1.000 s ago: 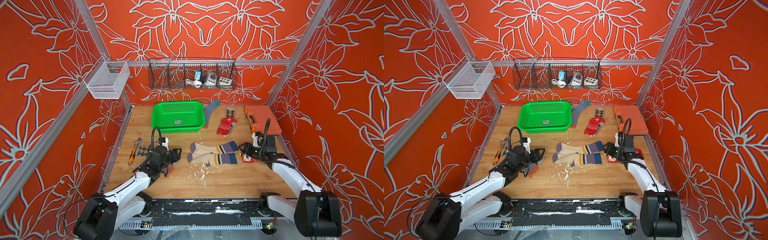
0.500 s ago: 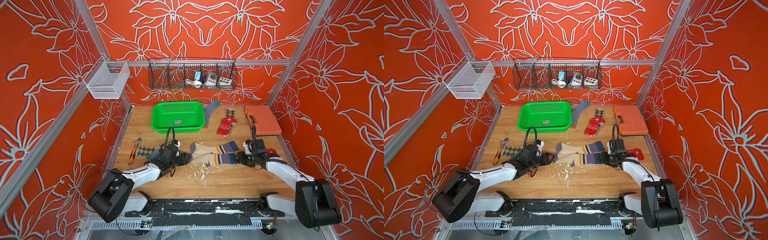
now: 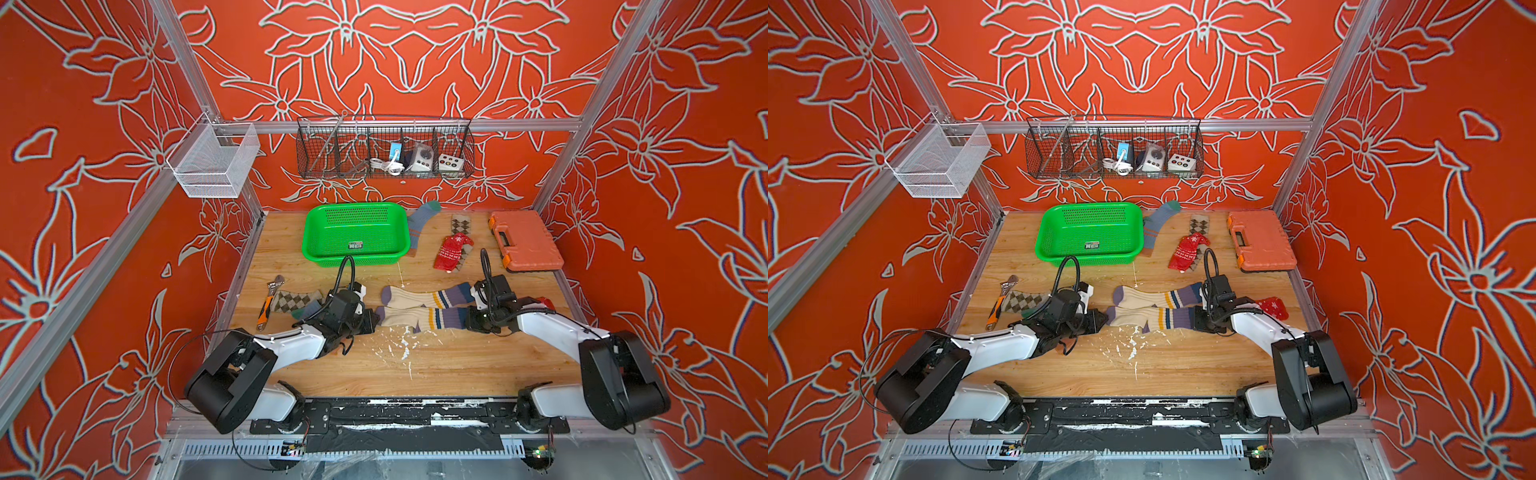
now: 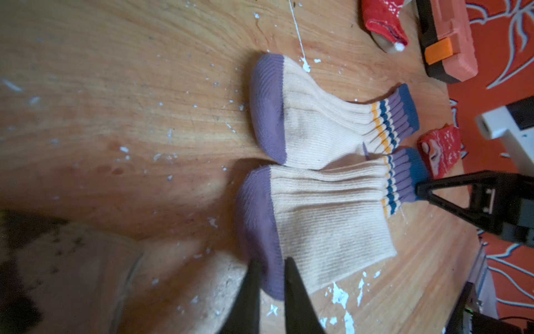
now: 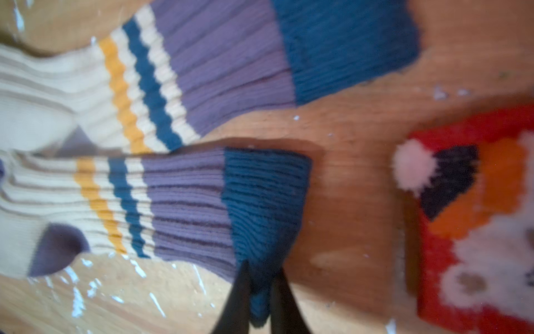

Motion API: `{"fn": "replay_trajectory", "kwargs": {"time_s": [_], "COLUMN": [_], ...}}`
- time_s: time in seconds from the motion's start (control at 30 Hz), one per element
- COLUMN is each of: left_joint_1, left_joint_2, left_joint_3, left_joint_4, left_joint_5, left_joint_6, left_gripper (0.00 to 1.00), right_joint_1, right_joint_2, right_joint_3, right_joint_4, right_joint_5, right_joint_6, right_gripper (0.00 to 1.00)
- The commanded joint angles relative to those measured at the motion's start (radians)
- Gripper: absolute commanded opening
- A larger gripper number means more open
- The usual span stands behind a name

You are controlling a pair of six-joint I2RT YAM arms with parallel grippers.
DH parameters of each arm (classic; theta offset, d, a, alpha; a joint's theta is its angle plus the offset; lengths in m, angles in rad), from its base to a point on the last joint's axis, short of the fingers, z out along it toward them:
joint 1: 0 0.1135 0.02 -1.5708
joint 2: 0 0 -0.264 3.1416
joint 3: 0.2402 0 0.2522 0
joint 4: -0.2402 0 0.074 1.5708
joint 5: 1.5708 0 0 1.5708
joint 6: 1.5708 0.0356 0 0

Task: Place the socks together as a pair
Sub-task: Flatten out the sock at the center of the board.

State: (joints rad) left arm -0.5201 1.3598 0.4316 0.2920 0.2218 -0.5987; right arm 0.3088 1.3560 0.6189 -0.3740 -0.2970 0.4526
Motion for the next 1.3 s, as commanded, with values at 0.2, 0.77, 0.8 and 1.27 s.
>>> {"fn": "replay_trajectory", "kwargs": {"time_s": [0.2, 0.77, 0.8, 1.27], "left_joint_1": [-0.058, -0.092, -0.092, -0.095], "left_joint_2": [-0.164, -0.03, -0.002, 0.154], "left_joint_3": [-0.021, 0.034, 0.048, 0.186], "left_joint_4": [-0.107, -0.073, -0.076, -0.134], "left_joint_5": [-0.097, -0.171, -0.172, -0.177], "left_joint_6": [0.027, 0.037, 0.042, 0.105], "left_gripper": [0.0, 0.53, 0.53, 0.13], "right_joint_1": [0.039, 0.041, 0.041, 0.041], "right_joint_2": [-0.213, -0.367, -0.364, -0.288], "right_joint_3": [0.097, 0.056, 0.052, 0.037], "right_joint_4": [-0.238, -0.261, -0.254, -0.192], "right_joint_5": [0.024, -0.1, -0.099, -0.062], "right_joint_6": [-0.042, 0.003, 0.003, -0.009], "right_gripper": [0.0, 0.0, 0.0, 0.0]}}
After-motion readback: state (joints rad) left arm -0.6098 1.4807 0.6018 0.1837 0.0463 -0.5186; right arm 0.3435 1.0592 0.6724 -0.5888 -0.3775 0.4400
